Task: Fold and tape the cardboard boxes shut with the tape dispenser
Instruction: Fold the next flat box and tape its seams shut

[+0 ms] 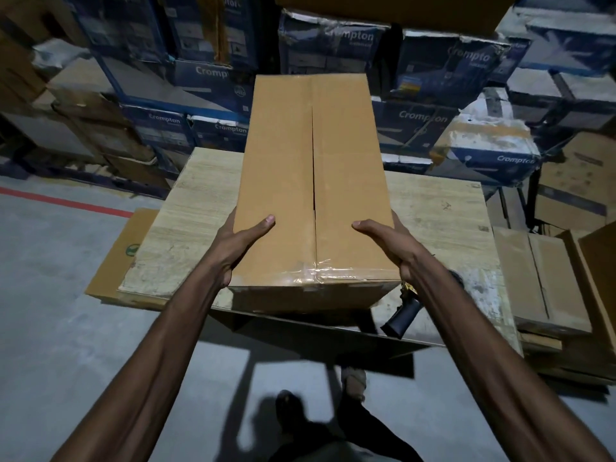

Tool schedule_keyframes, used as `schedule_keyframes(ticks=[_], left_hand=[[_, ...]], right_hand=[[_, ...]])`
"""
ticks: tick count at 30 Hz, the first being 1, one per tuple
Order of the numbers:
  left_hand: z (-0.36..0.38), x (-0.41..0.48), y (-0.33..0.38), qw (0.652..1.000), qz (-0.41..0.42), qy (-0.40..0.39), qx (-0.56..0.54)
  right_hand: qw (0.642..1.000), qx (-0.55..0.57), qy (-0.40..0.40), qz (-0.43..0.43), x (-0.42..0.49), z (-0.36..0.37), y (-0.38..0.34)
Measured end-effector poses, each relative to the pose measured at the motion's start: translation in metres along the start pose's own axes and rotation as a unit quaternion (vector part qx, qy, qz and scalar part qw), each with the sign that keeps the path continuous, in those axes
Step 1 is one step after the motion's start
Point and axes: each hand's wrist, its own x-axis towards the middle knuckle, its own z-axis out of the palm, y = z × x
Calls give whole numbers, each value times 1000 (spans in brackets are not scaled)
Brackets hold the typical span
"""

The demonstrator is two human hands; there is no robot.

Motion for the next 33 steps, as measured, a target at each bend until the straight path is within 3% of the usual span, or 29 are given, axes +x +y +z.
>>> schedule_keyframes(ticks=[6,13,21,33], left_hand=[[25,-51,26,1000,23,-1,-11],[111,-107,45,997,57,-53,-6],[272,-157,42,988,84,-128,8],[533,-205,19,974,87,-209,30]], right_hand=[[999,23,19,-29,-67,-32,-29],[996,48,68,-41,-139,-120,-20],[989,65,120,-62,-210,-281,11],[976,77,203,-15,-282,-535,60]])
